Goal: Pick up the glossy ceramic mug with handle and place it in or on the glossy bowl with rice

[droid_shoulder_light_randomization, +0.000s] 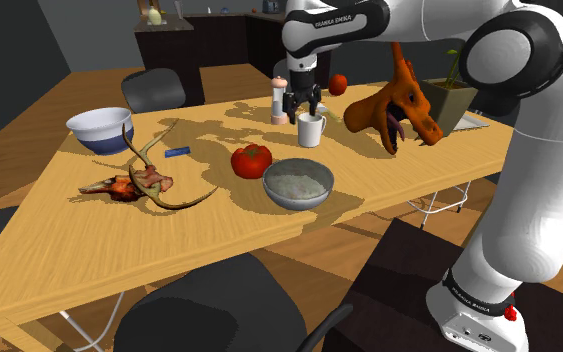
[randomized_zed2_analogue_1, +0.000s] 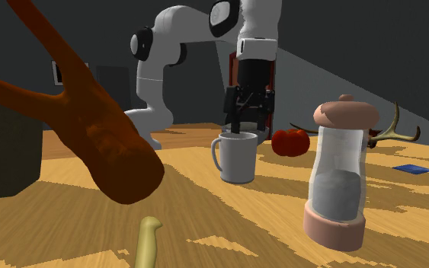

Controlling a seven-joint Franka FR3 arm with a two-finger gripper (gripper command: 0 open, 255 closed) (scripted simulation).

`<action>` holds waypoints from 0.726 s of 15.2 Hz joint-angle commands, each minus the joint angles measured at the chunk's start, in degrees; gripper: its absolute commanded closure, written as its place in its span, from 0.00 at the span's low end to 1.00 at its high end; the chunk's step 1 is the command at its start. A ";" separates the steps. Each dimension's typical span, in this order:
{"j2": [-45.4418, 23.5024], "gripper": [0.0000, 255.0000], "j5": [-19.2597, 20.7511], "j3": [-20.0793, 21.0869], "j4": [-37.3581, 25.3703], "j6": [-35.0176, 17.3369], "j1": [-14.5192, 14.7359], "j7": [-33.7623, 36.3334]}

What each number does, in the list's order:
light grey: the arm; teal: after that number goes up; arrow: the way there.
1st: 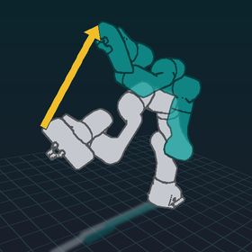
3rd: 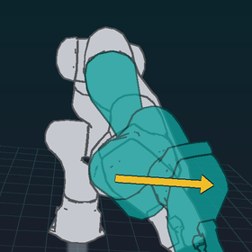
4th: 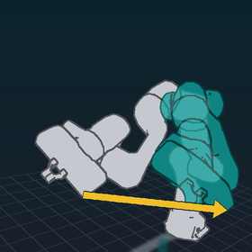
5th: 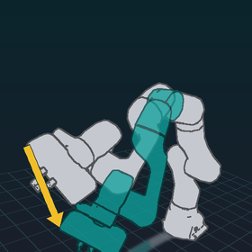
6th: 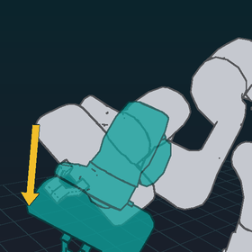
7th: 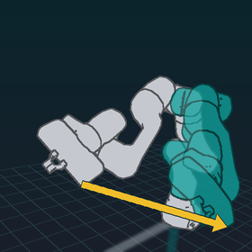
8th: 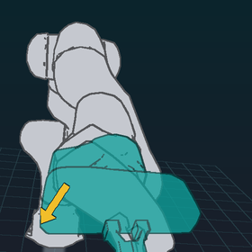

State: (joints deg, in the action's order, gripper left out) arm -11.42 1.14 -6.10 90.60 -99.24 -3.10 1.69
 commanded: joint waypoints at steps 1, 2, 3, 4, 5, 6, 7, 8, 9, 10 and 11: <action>-0.27 0.00 0.02 -0.03 0.88 -1.17 -0.05 -0.03; -0.27 0.00 0.02 -0.04 1.66 -1.95 -0.05 -0.02; -0.26 0.00 0.03 -0.04 2.45 -2.72 -0.06 -0.02; -0.26 0.00 0.03 -0.05 3.21 -3.49 -0.07 -0.01; -0.29 0.00 0.03 -0.05 4.38 -4.69 -0.08 -0.01; -0.28 0.00 0.03 -0.05 4.40 -4.70 -0.08 -0.01; -0.29 0.00 0.03 -0.05 4.39 -4.69 -0.08 -0.01; -0.29 0.00 0.03 -0.05 4.38 -4.69 -0.08 -0.01; -0.29 0.00 0.03 -0.05 4.38 -4.69 -0.08 -0.01; -0.29 0.00 0.03 -0.05 4.38 -4.69 -0.08 -0.01; -0.29 0.00 0.03 -0.05 4.38 -4.69 -0.08 -0.01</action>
State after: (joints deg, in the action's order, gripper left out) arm -11.72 1.17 -6.16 94.96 -103.91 -3.18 1.68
